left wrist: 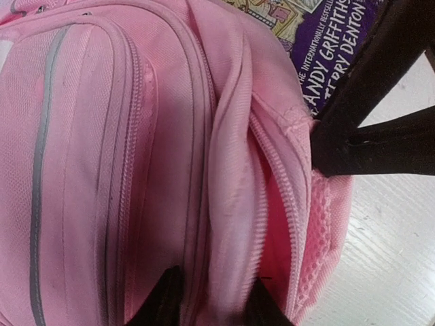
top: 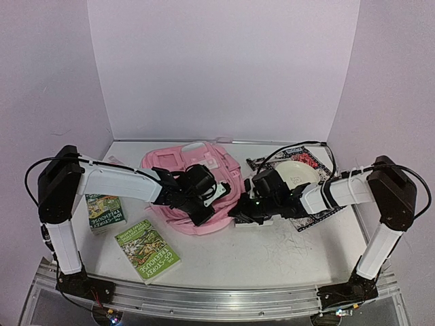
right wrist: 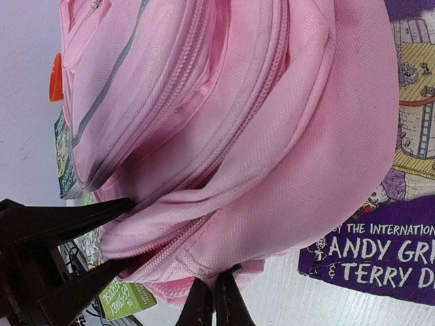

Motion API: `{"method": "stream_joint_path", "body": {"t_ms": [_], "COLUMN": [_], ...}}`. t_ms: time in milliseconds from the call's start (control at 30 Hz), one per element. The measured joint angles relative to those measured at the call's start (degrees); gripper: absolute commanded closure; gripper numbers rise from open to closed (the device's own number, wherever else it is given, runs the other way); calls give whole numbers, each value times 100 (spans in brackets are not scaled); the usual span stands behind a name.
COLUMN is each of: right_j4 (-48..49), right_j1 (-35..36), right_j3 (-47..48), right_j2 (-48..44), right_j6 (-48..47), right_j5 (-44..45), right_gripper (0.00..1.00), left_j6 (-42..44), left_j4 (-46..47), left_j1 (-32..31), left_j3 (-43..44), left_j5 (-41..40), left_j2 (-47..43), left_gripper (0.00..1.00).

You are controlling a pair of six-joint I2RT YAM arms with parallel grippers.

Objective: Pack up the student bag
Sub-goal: Pick up the largest pocket of the bag from the student bag, then place the largest pocket of the bag in the student bag.

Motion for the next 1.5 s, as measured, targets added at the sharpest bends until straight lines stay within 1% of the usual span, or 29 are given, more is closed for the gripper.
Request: {"method": "stream_joint_path", "body": {"t_ms": [67, 100, 300, 467, 600, 733, 1033, 1233, 1333, 1400, 1500], "right_j4": [-2, -4, -3, -89, -207, -399, -582, -615, -647, -701, -790], "right_j1": [0, 0, 0, 1, 26, 37, 37, 43, 64, 74, 85], "right_j3": [0, 0, 0, 159, 351, 436, 435, 576, 720, 831, 1014], "right_j2": [0, 0, 0, 0, 0, 0, 0, 182, 292, 304, 304], "right_j6": [-8, -11, -116, -271, -340, -374, -377, -434, -463, -488, -536], "right_j5": [1, 2, 7, -69, -107, -44, 258, 304, 282, 262, 262], "right_gripper": [100, 100, 100, 100, 100, 100, 100, 100, 100, 97, 86], "left_j6": [-2, 1, -45, -49, -49, -113, -543, -346, -164, -131, -219], "left_j4": [-4, -4, -85, -280, -467, -510, -518, -553, -646, -675, -730], "left_j1": [-5, -5, -5, 16, 87, 227, 583, 837, 927, 982, 1032], "left_j3": [39, 51, 87, 92, 325, 576, 777, 876, 910, 920, 887], "left_j5": [-122, -196, -569, -1133, -1675, -2033, -2124, -2408, -2396, -2235, -1808], "left_j2": [39, 41, -79, -692, -1212, -1392, -1394, -1561, -1720, -1775, -1775], "left_gripper": [97, 99, 100, 100, 100, 100, 100, 100, 100, 100, 100]}}
